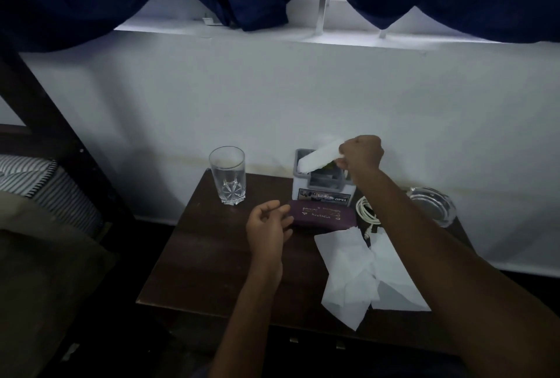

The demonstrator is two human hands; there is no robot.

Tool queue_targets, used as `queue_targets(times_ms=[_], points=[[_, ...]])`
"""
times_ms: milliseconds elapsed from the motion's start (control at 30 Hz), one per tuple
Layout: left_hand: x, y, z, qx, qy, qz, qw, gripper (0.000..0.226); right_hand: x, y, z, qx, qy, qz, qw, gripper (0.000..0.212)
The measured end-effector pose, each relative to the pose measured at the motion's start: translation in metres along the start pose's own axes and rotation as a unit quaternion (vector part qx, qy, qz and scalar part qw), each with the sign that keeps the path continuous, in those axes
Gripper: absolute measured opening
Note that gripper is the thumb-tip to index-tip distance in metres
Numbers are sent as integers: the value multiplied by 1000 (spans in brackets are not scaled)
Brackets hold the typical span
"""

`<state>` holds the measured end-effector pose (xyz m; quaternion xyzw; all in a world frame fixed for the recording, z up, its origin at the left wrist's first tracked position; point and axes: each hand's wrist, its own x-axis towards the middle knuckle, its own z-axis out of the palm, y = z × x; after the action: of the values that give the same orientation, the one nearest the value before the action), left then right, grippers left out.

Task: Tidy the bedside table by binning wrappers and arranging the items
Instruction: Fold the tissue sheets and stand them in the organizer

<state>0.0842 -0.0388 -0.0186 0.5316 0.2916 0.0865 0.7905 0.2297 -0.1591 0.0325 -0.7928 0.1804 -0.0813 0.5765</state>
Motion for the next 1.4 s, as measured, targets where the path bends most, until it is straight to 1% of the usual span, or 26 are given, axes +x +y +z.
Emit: queue_targets(times_ms=[100, 133, 167, 233, 300, 367, 500, 600, 667, 800, 867, 933, 1033, 1100, 1133, 1167, 1267, 1333, 1400], points=[[-1, 2, 0, -2, -1, -12, 1000, 15, 0, -6, 7, -17, 20, -42, 999, 14], [-1, 3, -1, -2, -2, -16, 1000, 16, -1, -8, 9, -14, 14, -51, 998, 13], [-1, 3, -1, 0, -4, -20, 1000, 16, -3, -11, 12, -10, -3, -59, 998, 13], [-2, 4, 0, 5, -10, -26, 1000, 16, -9, -14, 18, 13, -69, -56, 996, 12], [-3, 4, -1, 8, -15, -31, 999, 16, -15, -14, 23, 40, -141, -32, 989, 13], [-4, 5, -1, 12, -16, -34, 999, 16, -20, -10, 23, 56, -184, -14, 981, 11], [-3, 4, -1, 23, -19, -34, 999, 16, -28, 1, 6, 110, -185, 12, 976, 19], [-4, 4, 0, 31, -25, -35, 999, 16, -39, 10, -18, 119, -188, -4, 975, 17], [-5, 3, 0, 41, -32, -35, 998, 14, -48, 19, -38, 106, -195, -19, 975, 15], [-7, -2, 3, 83, -54, -35, 994, 16, -67, 51, -72, 33, -176, -2, 984, 6], [-9, -5, 6, 116, -68, -36, 990, 16, -74, 71, -81, -10, -167, 5, 986, 12], [-11, -8, 9, 145, -80, -34, 986, 16, -75, 92, -84, -96, -150, -33, 983, 14], [-14, -11, 14, 176, -90, -24, 980, 15, -62, 115, -78, -247, -126, -113, 954, 18], [-16, -13, 16, 189, -93, -20, 977, 14, -55, 126, -71, -315, -119, -140, 931, 28], [-17, -14, 18, 192, -95, -17, 977, 13, -52, 130, -67, -335, -113, -147, 924, 33], [-18, -15, 19, 195, -96, -15, 976, 13, -51, 133, -64, -346, -103, -145, 921, 33], [-19, -17, 23, 199, -94, -11, 975, 14, -54, 131, -60, -374, -82, -130, 915, 17], [-19, -19, 26, 201, -92, -10, 975, 15, -55, 131, -58, -380, -75, -137, 912, 14], [-20, -20, 28, 205, -94, -10, 974, 15, -53, 133, -57, -363, -81, -133, 919, 10]])
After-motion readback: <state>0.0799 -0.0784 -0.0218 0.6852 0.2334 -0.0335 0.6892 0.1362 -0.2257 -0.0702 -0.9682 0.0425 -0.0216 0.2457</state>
